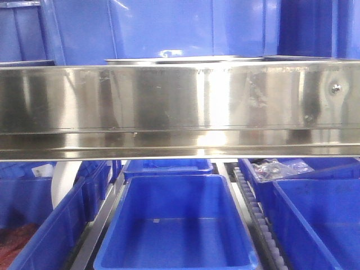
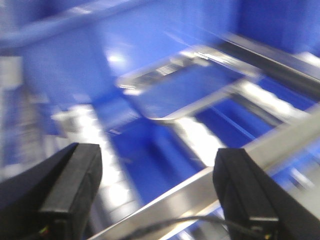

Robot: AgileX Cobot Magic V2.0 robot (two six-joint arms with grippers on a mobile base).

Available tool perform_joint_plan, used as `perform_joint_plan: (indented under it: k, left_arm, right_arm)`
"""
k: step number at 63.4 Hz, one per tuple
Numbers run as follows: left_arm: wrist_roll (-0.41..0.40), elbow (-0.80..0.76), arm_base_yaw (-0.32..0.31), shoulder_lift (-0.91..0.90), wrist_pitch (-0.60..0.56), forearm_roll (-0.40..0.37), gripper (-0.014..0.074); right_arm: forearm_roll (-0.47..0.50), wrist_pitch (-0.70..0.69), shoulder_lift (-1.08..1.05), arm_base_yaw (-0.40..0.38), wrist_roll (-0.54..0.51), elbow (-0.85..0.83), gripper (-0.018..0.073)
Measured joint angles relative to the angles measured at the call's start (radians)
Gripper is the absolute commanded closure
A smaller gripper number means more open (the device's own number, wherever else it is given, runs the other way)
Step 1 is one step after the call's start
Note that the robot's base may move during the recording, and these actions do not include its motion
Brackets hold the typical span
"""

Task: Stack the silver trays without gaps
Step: 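Lower both grippers onto opposite rims of the silver tray and close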

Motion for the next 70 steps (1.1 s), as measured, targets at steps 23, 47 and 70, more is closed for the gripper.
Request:
perform_joint_plan:
  k: [23,47,70]
  left_arm:
    - [-0.234,-0.428,-0.101,0.537,0.16,0.117,0.0214]
    - [-0.632,-0.8,-0.101,0.912,0.371,0.308,0.0214]
    - [-0.7,-0.86,-0.069,1.081,0.396,0.306,0.0214]
  right_arm:
    - [0.003,0.331,0.576,0.088,0.0,-0.49,-0.0066]
    - [-0.09,0.573,0.986,0.088,0.152,-0.974,-0.0066]
    - [-0.099,0.563,1.197,0.088,0.173,-1.027,-0.0066]
